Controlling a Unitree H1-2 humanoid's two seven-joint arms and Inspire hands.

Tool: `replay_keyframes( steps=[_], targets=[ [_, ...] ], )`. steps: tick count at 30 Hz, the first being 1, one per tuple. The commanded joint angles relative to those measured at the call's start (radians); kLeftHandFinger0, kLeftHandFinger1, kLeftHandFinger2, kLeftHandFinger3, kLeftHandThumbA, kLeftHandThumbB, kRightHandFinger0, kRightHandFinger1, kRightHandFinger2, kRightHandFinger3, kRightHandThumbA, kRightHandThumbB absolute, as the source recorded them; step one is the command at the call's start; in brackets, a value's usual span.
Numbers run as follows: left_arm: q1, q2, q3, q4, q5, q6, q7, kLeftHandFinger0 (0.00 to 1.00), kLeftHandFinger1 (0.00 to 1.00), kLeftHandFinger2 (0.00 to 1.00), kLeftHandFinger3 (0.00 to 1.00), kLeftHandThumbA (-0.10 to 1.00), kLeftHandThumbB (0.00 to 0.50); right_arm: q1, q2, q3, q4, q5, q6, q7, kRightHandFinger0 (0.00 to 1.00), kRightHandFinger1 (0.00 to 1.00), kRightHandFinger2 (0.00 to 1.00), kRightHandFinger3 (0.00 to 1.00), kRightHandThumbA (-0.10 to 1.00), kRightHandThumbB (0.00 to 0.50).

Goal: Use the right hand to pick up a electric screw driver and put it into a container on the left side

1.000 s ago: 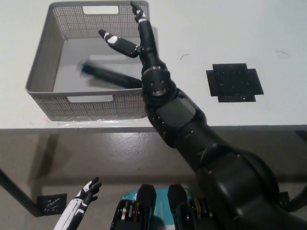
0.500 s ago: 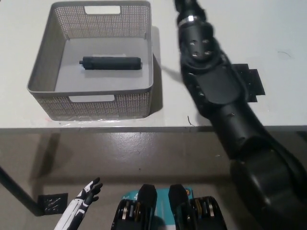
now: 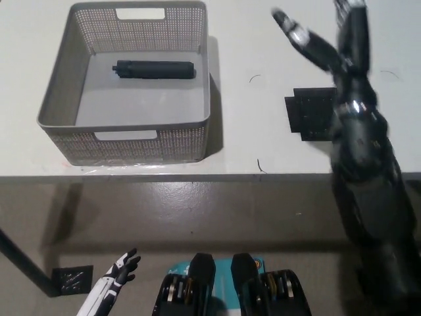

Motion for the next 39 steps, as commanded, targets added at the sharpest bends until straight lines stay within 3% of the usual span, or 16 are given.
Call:
replay_keyframes(
  steps=[1, 6, 12, 14, 17, 22, 25, 29, 33, 39],
  targets=[
    [-0.002, 0.015, 0.017, -0.002, -0.025, -0.068, 0.003, 1.00, 1.00, 1.00, 1.00, 1.00, 0.211, 0.227, -0.088, -0.025, -0.425, 0.109, 0.011, 0.128, 1.00, 1.00, 1.00, 1.00, 0.94, 0.331],
    [-0.004, 0.007, 0.026, 0.009, -0.029, -0.072, 0.013, 1.00, 1.00, 1.00, 1.00, 1.00, 0.186, 0.458, -0.047, 0.029, -0.441, 0.068, -0.055, 0.119, 1.00, 1.00, 1.00, 1.00, 1.00, 0.270],
    [-0.004, 0.000, 0.037, 0.020, -0.037, -0.081, 0.016, 1.00, 1.00, 1.00, 1.00, 1.00, 0.185, 0.600, 0.003, 0.033, -0.313, 0.132, -0.109, 0.145, 1.00, 1.00, 1.00, 1.00, 0.97, 0.336],
    [-0.015, -0.006, 0.041, 0.022, -0.030, -0.084, 0.025, 1.00, 1.00, 1.00, 1.00, 1.00, 0.195, 0.627, 0.005, 0.028, -0.231, 0.113, -0.169, 0.155, 1.00, 1.00, 1.00, 1.00, 0.98, 0.323],
    [-0.030, -0.016, 0.047, 0.032, -0.034, -0.090, 0.030, 1.00, 1.00, 1.00, 1.00, 1.00, 0.203, 0.643, 0.002, 0.023, -0.141, 0.121, -0.203, 0.178, 1.00, 1.00, 1.00, 1.00, 1.00, 0.340],
    [-0.019, -0.034, 0.063, 0.006, -0.036, -0.075, 0.035, 1.00, 1.00, 1.00, 1.00, 1.00, 0.192, 0.653, -0.001, 0.010, 0.006, 0.148, -0.293, 0.212, 1.00, 1.00, 1.00, 1.00, 0.94, 0.300],
    [-0.024, -0.046, 0.071, -0.003, -0.042, -0.067, 0.035, 1.00, 1.00, 1.00, 1.00, 1.00, 0.184, 0.649, 0.002, -0.010, 0.067, 0.163, -0.304, 0.216, 1.00, 1.00, 1.00, 1.00, 0.95, 0.354],
    [-0.031, -0.053, 0.079, 0.001, -0.037, -0.075, 0.047, 1.00, 1.00, 1.00, 1.00, 1.00, 0.184, 0.636, 0.000, -0.025, 0.116, 0.163, -0.319, 0.226, 1.00, 1.00, 1.00, 1.00, 0.95, 0.368],
    [-0.030, -0.052, 0.087, 0.005, -0.055, -0.081, 0.042, 1.00, 1.00, 1.00, 1.00, 1.00, 0.173, 0.627, 0.000, -0.035, 0.158, 0.162, -0.330, 0.237, 1.00, 1.00, 1.00, 1.00, 0.92, 0.329],
    [-0.025, -0.058, 0.103, 0.023, -0.074, -0.086, 0.043, 1.00, 1.00, 1.00, 1.00, 1.00, 0.183, 0.622, -0.008, -0.038, 0.197, 0.129, -0.330, 0.230, 1.00, 1.00, 1.00, 1.00, 0.94, 0.315]
  ],
)
